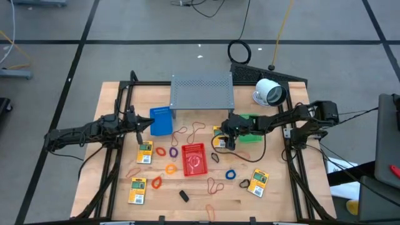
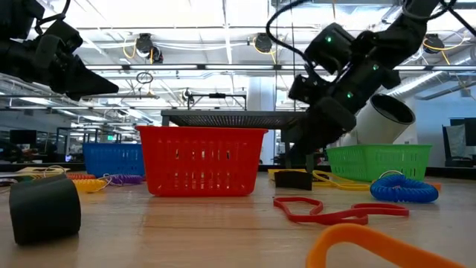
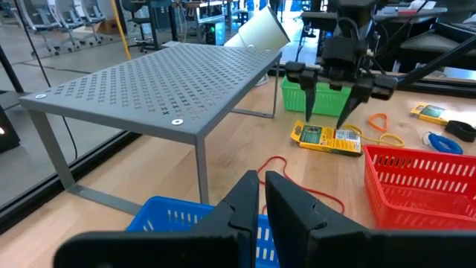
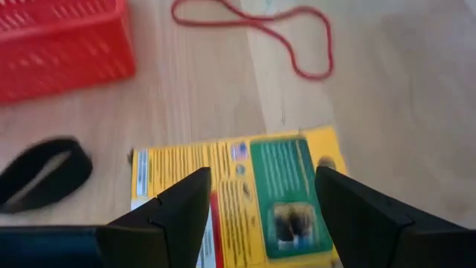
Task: Pick & Place Office Desk Supplies
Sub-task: Put the yellow crayon box into the red bin
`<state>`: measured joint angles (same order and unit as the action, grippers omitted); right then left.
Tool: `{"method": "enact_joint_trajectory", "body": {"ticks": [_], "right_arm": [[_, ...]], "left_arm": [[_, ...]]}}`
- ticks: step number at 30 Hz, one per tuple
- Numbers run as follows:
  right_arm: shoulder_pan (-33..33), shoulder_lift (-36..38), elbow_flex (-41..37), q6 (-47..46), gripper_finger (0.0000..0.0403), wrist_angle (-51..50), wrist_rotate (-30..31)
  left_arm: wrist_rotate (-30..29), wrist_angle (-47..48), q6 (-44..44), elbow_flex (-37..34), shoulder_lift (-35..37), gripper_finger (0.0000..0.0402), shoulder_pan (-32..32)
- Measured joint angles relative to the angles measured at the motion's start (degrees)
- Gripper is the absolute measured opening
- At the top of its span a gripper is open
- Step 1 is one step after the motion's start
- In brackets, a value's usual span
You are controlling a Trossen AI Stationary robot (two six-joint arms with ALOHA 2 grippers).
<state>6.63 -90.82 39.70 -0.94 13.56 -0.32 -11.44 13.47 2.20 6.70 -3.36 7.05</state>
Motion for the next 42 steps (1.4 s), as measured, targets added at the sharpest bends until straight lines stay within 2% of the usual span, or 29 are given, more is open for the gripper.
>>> {"method": "enact_joint_trajectory", "body": {"ticks": [10,23,42], "right_arm": [[1.19,-2.54,0.07,1.67,0.0232,5.30,0.31],[2.28,-2.54,0.07,0.59,0.0227,3.53,3.08],[1.92,-2.54,0.07,0.21,0.0226,4.00,1.61]], "left_arm": [[-0.04,0.00,-0.42,0.00,0.00,0.0035,0.00],[-0.04,0.00,-0.27,0.00,-0.02,0.0035,0.00],[-0.04,0.00,-0.22,0.00,-0.01,0.0035,0.00]]}}
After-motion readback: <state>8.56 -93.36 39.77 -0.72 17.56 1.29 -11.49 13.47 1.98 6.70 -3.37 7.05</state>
